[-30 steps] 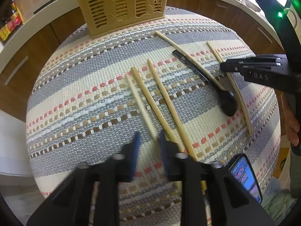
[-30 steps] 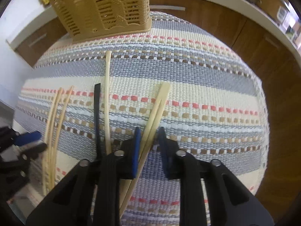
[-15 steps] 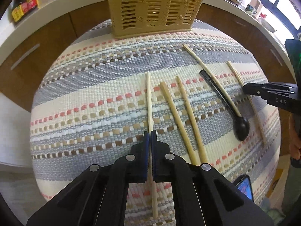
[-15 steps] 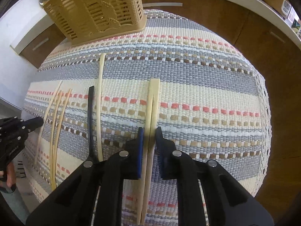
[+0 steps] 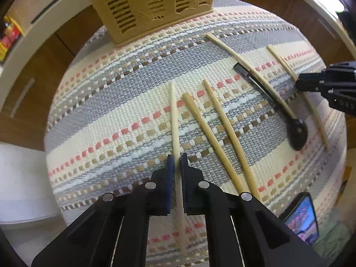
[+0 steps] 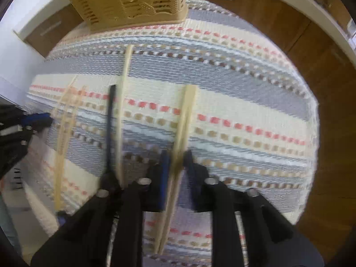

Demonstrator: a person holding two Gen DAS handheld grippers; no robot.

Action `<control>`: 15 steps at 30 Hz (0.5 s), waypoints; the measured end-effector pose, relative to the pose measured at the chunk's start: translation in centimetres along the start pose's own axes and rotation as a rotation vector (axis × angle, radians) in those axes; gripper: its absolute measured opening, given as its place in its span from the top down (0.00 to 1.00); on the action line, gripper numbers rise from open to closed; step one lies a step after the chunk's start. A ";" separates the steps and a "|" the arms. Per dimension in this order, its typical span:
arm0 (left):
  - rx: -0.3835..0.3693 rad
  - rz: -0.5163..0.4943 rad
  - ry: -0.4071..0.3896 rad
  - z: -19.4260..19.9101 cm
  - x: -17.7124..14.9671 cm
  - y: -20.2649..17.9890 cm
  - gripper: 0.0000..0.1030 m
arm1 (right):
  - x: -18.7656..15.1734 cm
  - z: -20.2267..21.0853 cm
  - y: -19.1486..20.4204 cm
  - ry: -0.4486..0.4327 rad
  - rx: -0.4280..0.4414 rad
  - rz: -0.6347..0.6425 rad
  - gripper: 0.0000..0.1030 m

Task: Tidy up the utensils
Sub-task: 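Lift the chopsticks upright over the tan basket and open both tools to drop them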

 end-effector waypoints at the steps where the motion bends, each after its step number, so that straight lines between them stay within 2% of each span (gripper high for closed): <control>1: 0.022 -0.003 -0.008 0.1 0.0 -0.2 0.96 | 0.0 0.0 0.0 -0.004 -0.001 0.000 0.89; 3: 0.033 -0.003 -0.032 0.4 0.2 -0.8 0.96 | 0.0 0.1 -0.2 -0.013 0.005 0.000 0.89; 4: 0.010 0.008 -0.051 0.8 0.4 -1.1 0.96 | 0.1 0.2 -0.1 -0.019 0.013 -0.001 0.90; 8: -0.011 0.044 -0.143 4.0 0.8 -1.5 0.96 | 0.6 2.8 -0.7 -0.095 0.033 0.007 0.90; 11: -0.042 0.077 -0.241 7.4 2.3 -1.1 0.96 | 2.5 6.2 -0.5 -0.209 0.068 0.019 0.90; 15: -0.106 0.132 -0.418 13.2 4.9 -0.2 0.96 | 5.3 11.1 0.0 -0.367 0.094 0.039 0.90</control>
Point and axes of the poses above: each gripper's, at about its wrist camera, not at the fingertips, and z roughly against the way its jaws point, y to its left, x to its top, the point moved 9 cm from there along -z, roughly the way its jaws point, and after that the axes turned 4 degrees about z, right-handed, at the moved point
